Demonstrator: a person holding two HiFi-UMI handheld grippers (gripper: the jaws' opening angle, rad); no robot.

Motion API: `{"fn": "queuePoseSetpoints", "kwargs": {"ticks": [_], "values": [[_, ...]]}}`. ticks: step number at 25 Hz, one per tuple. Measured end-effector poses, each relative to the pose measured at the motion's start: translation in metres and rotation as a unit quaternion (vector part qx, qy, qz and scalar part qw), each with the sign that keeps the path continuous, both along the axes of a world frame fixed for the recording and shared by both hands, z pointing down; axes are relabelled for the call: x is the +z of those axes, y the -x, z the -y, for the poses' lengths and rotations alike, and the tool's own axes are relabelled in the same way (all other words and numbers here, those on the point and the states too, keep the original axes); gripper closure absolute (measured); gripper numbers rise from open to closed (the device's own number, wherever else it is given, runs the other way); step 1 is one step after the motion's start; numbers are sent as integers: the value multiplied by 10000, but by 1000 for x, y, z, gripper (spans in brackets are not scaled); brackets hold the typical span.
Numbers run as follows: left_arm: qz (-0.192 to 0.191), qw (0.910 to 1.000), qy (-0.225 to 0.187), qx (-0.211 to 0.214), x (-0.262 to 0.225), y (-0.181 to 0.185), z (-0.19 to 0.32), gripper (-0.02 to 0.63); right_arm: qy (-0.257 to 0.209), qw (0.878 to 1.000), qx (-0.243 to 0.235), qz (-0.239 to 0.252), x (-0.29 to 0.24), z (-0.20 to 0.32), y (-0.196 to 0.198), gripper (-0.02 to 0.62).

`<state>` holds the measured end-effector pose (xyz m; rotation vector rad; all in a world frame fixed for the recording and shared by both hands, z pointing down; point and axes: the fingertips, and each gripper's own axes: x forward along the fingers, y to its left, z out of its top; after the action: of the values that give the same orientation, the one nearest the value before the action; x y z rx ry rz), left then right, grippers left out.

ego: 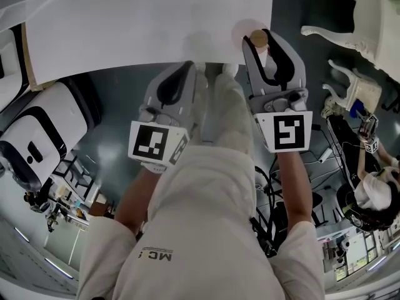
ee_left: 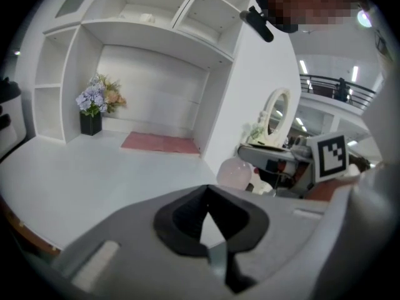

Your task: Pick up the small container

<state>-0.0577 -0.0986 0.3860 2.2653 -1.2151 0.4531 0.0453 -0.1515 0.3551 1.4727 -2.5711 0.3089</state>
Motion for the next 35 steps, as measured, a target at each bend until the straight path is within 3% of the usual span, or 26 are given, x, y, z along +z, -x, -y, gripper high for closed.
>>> {"fn": "queuePoseSetpoints", "kwargs": {"ticks": [9,23,35], "values": [[-31,9996,-246,139,-57,-25,-34,606,-67,9999,-75,84,-64,-53,-23,469],[50,9967,-794,156,-142,-25,-50,606,18,9992,-396,-19,-119,-123,-40,469],[-60,9941,-1014,377,-175,-26,-54,606,-8,9999,-108,-122,-144,-143,-46,469]]}}
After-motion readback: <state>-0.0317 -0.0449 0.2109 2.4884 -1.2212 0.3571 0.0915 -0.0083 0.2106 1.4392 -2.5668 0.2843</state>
